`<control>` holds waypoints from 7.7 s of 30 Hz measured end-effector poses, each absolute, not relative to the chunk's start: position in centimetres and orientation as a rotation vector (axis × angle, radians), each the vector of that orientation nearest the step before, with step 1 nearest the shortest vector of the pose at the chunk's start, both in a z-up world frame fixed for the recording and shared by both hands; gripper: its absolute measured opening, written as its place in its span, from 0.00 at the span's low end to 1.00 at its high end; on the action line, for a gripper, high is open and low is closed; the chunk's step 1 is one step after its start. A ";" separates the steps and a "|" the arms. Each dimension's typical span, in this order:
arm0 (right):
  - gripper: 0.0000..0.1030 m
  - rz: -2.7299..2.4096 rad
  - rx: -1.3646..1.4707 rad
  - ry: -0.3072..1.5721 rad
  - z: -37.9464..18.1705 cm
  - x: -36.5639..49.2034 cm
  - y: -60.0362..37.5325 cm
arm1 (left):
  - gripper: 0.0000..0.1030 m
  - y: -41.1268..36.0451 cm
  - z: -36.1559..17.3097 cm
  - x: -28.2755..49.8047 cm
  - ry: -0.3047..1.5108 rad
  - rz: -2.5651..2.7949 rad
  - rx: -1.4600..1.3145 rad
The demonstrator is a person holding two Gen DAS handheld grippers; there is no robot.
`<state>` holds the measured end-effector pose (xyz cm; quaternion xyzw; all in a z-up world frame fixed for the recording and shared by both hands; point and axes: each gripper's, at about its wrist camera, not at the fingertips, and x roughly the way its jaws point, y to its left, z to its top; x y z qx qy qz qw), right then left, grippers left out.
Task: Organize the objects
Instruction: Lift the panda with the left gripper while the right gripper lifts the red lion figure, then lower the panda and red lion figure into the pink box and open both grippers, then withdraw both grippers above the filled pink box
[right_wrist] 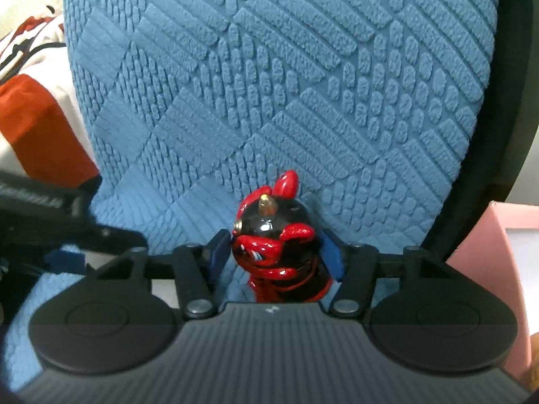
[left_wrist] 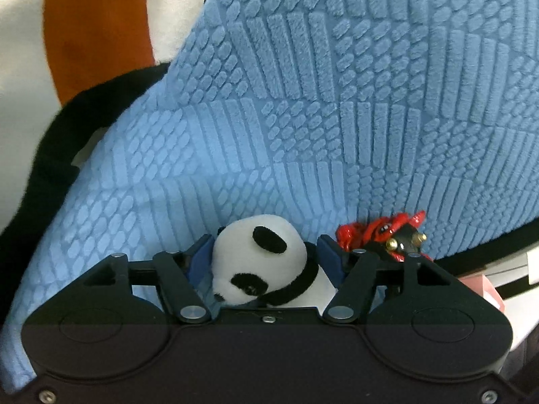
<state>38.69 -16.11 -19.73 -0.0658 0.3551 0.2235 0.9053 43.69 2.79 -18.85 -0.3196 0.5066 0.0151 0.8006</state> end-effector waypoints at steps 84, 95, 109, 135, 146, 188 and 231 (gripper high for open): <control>0.54 0.456 0.045 0.647 2.8 17.6 -32.9 | 0.53 -10.5 6.9 23.5 0.863 -0.191 -0.404; 0.54 0.426 0.084 0.595 5.3 18.8 -38.1 | 0.53 -17.8 10.1 25.3 0.851 -0.250 -0.348; 0.54 0.262 0.129 0.676 0.1 20.2 -48.0 | 0.53 -28.4 4.4 26.3 0.987 -0.351 -0.317; 0.59 0.193 0.244 0.837 -8.2 20.3 -55.1 | 0.72 -33.9 -3.5 25.8 1.108 -0.333 -0.302; 0.81 0.118 0.284 0.789 -4.6 20.0 -55.9 | 0.98 -32.3 2.3 24.0 0.998 -0.358 -0.307; 0.81 0.177 0.260 0.730 3.5 3.8 -46.9 | 1.00 -21.7 14.2 9.9 0.762 -0.435 -0.253; 1.00 0.163 0.323 0.815 -0.8 5.9 -45.8 | 1.00 -20.9 11.1 11.1 0.766 -0.434 -0.295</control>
